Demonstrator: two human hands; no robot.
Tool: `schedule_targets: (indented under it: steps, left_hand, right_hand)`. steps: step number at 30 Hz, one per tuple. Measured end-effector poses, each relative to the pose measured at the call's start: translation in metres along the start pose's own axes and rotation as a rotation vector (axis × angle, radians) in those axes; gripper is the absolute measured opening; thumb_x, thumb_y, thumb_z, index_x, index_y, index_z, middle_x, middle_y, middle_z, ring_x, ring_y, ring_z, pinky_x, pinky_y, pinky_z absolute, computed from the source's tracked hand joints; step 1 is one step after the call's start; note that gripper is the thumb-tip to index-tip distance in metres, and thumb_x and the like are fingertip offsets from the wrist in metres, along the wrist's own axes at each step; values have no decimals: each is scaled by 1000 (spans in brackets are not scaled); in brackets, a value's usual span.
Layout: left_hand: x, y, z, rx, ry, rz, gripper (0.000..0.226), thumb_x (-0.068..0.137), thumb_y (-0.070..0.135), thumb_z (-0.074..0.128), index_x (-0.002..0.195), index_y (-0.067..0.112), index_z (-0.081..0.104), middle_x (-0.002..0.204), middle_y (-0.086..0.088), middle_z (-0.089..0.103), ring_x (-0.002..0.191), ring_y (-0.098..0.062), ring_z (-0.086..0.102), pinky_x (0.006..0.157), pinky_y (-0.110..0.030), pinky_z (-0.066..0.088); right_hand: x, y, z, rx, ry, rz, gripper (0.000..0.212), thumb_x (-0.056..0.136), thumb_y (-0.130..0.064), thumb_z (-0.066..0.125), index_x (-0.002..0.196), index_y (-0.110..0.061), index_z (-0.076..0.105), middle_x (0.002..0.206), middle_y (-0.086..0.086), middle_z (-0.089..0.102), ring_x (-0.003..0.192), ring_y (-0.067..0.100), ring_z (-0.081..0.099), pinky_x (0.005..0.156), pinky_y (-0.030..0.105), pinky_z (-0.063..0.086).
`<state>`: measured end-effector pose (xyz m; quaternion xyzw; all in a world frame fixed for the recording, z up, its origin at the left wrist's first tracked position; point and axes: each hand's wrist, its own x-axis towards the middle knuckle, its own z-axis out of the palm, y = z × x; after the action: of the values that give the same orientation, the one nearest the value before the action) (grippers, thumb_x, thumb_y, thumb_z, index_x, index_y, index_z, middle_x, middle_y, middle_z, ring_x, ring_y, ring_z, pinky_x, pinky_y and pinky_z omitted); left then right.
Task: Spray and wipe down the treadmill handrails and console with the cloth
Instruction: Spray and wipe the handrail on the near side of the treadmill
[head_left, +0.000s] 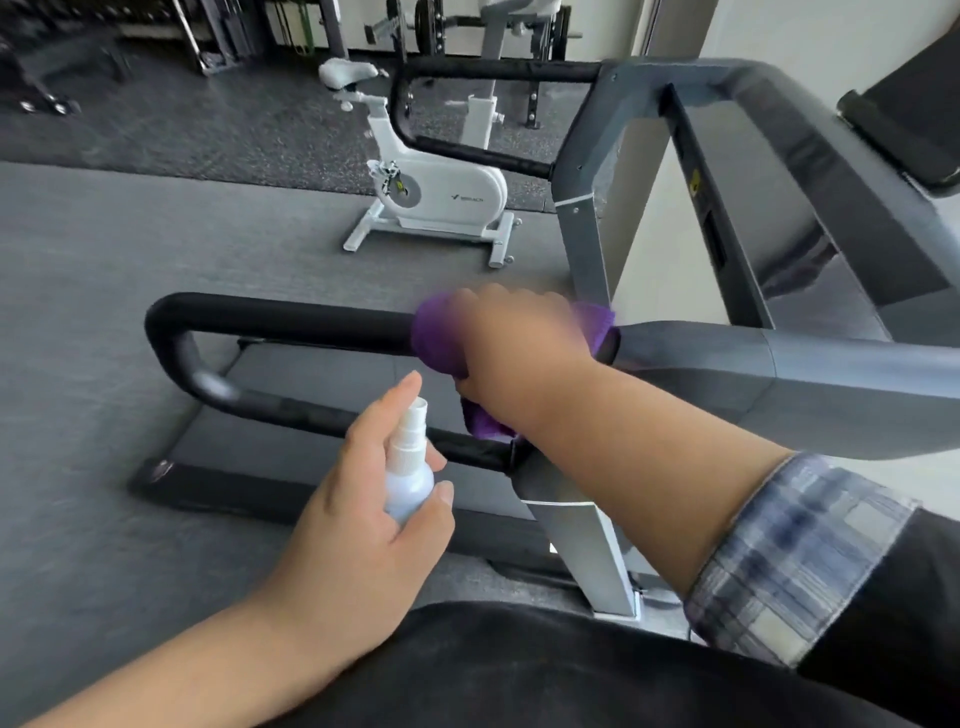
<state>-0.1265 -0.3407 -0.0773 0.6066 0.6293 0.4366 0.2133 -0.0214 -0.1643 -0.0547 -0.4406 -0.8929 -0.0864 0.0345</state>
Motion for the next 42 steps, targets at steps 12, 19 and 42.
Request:
schedule_targets:
  steps: [12,19,42]
  left_hand:
    - [-1,13,8,-6,-55,-59,82,86,21,63,117,83,18,109,25,56,89,-4,61,74,-18,48]
    - [6,8,5,-17,-12,-79,78,85,25,61,121,79,19,109,25,55,84,-4,61,72,-17,48]
    - [30,-56,-58,8,-44,-67,84,90,21,63,128,76,13,107,33,48,105,3,53,87,-7,38]
  right_hand:
    - [-16,63,-27,-26,-282,39,56,67,-56,70,102,-20,46,74,-5,54,65,19,52,63,34,48]
    - [0,27,-14,46,-145,20,45,72,-49,70,97,-21,45,74,-7,49,61,19,49,54,30,36]
    - [53,-59,-6,-14,-103,-6,49,75,-53,67,95,-21,36,75,-5,41,68,26,53,55,31,38]
